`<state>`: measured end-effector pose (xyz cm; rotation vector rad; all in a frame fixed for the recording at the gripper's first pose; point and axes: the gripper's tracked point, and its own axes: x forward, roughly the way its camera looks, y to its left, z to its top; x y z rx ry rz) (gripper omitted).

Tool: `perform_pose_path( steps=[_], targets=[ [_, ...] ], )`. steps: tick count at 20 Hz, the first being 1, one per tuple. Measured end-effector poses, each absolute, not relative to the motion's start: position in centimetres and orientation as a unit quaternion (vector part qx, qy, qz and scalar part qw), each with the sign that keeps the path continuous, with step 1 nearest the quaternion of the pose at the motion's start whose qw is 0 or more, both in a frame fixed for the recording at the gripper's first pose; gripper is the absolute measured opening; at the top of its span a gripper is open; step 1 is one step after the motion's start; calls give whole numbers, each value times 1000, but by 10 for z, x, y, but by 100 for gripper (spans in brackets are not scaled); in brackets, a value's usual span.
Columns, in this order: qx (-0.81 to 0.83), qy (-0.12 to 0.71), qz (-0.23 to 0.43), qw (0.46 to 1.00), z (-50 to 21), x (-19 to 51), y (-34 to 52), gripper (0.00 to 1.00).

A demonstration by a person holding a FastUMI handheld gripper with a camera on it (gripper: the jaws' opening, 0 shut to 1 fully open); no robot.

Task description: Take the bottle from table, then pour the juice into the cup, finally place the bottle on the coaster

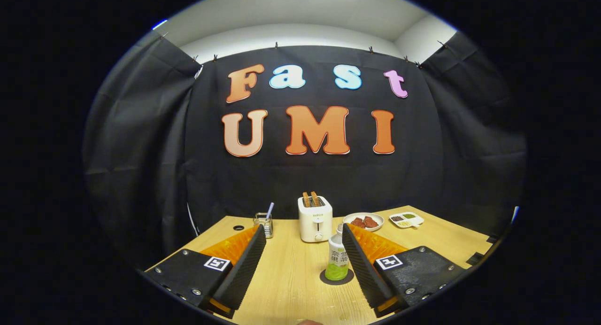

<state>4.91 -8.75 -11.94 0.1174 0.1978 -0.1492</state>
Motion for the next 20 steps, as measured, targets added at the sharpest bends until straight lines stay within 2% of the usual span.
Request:
perform_pose_path(
  steps=[10,20],
  targets=[
    [33,22,-46,998,-38,7,-52,97],
    [39,-4,-37,999,-23,-11,-45,97]
  ],
)
